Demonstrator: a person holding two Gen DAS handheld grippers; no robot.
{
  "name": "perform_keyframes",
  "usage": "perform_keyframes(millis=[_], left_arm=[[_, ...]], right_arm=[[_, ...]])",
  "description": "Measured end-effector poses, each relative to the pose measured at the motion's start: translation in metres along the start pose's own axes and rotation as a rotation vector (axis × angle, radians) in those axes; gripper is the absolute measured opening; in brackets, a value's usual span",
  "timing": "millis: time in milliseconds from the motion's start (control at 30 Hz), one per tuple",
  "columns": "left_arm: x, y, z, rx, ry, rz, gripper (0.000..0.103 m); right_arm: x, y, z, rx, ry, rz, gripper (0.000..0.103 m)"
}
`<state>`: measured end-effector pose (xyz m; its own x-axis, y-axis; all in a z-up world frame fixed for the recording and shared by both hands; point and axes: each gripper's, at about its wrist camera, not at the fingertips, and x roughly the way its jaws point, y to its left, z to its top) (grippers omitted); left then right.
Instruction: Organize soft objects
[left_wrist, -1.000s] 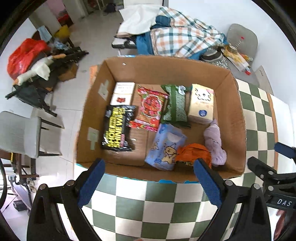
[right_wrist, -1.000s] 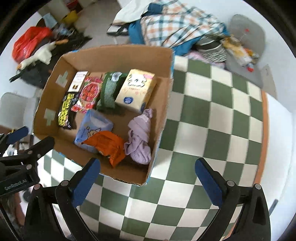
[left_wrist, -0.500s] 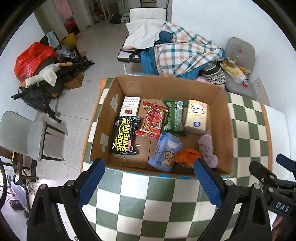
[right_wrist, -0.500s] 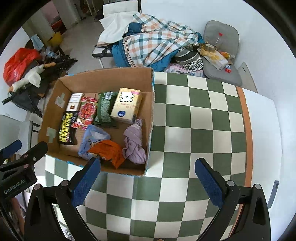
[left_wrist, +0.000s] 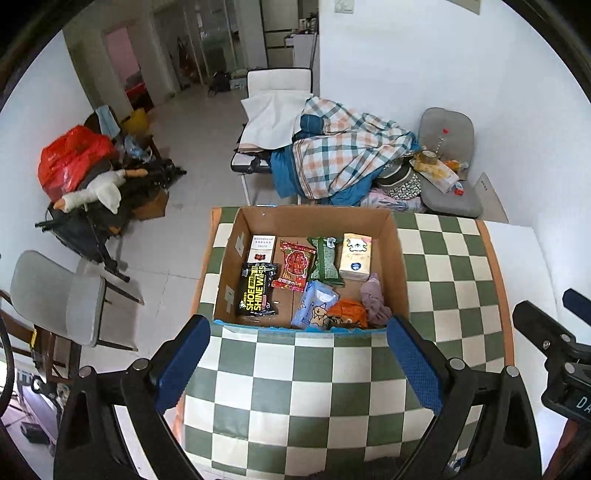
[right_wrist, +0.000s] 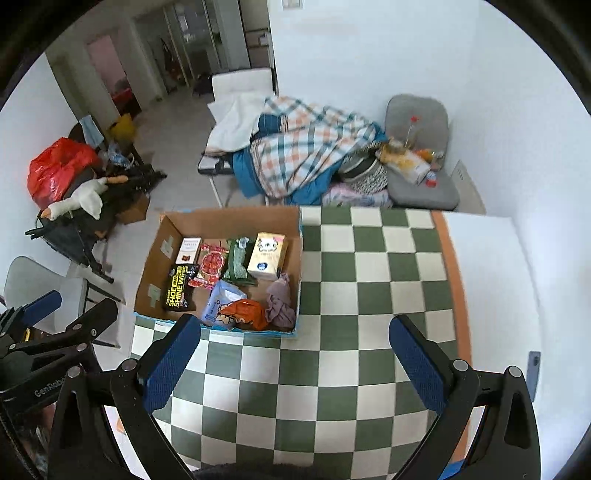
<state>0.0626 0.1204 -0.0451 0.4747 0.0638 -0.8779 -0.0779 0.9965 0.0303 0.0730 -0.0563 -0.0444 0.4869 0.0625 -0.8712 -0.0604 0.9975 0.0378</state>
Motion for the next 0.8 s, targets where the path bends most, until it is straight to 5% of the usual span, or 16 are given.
perform_keyframes(millis=[367,800], left_arm=[[-0.052,0.0,-0.008,-0.023,-0.053,-0.031,0.098],[-0.061,0.0,-0.008,-0.026,-0.069,-0.018,0.098]], right_arm=[[-0.064,0.002,-0.014,-0.025,-0.03,0.0,0.103],[-0.078,-0.004,-0.01,-0.024,-0.061,-0.015,0.103]])
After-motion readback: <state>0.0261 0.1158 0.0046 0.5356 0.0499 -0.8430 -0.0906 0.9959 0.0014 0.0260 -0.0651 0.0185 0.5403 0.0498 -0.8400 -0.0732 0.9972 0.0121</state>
